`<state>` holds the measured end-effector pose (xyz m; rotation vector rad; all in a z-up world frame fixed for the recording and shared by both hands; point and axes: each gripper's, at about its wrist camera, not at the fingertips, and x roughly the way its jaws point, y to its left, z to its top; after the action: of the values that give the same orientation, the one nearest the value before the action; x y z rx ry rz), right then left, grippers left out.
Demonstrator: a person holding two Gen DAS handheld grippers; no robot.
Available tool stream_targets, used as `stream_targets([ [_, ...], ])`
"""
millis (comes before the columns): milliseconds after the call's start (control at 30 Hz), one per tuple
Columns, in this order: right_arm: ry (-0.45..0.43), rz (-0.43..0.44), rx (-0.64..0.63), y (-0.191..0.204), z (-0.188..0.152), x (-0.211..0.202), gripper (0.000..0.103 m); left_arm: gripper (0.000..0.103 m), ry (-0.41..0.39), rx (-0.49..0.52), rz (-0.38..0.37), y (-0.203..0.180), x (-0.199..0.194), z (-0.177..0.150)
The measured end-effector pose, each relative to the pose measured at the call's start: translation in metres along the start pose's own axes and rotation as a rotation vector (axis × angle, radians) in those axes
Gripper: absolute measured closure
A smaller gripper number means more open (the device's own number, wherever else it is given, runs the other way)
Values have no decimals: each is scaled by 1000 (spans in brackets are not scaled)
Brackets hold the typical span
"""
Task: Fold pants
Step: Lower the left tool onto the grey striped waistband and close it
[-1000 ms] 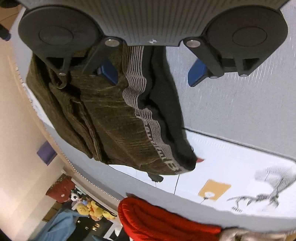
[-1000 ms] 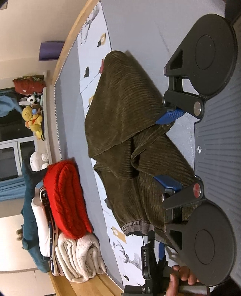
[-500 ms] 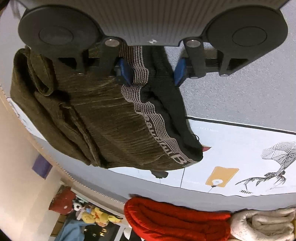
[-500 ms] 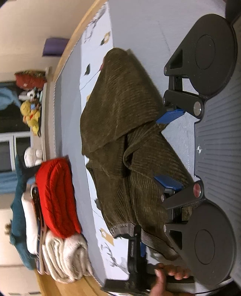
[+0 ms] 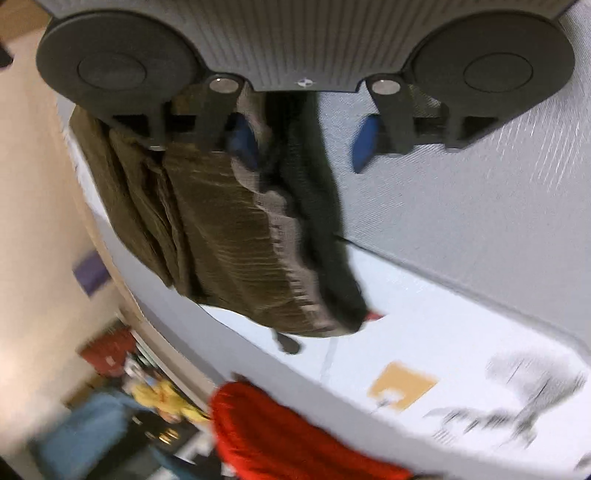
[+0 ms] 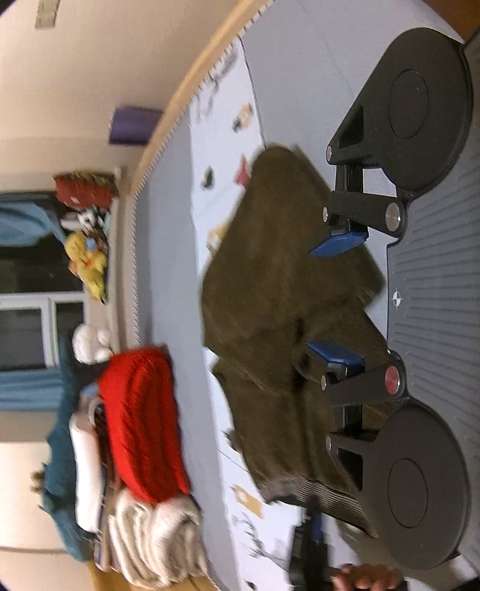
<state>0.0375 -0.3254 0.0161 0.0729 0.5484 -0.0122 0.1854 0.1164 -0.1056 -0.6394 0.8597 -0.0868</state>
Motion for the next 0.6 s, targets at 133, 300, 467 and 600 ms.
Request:
stream_targets([
  [133,-6,-14,49,-30,6,-7,50,30,26,-38,-70,4,7,5],
  [300,46,-5,157,-54,-13,-8,49,27,52,-25,-152,-3,23,6],
  [467,34,2,140,-47,-14,-9,49,23,27,136,-108,-31,32,-4],
  [600,48,-4,105,-38,-16,-5,49,67,-4,206,-47,-34,29,-3],
])
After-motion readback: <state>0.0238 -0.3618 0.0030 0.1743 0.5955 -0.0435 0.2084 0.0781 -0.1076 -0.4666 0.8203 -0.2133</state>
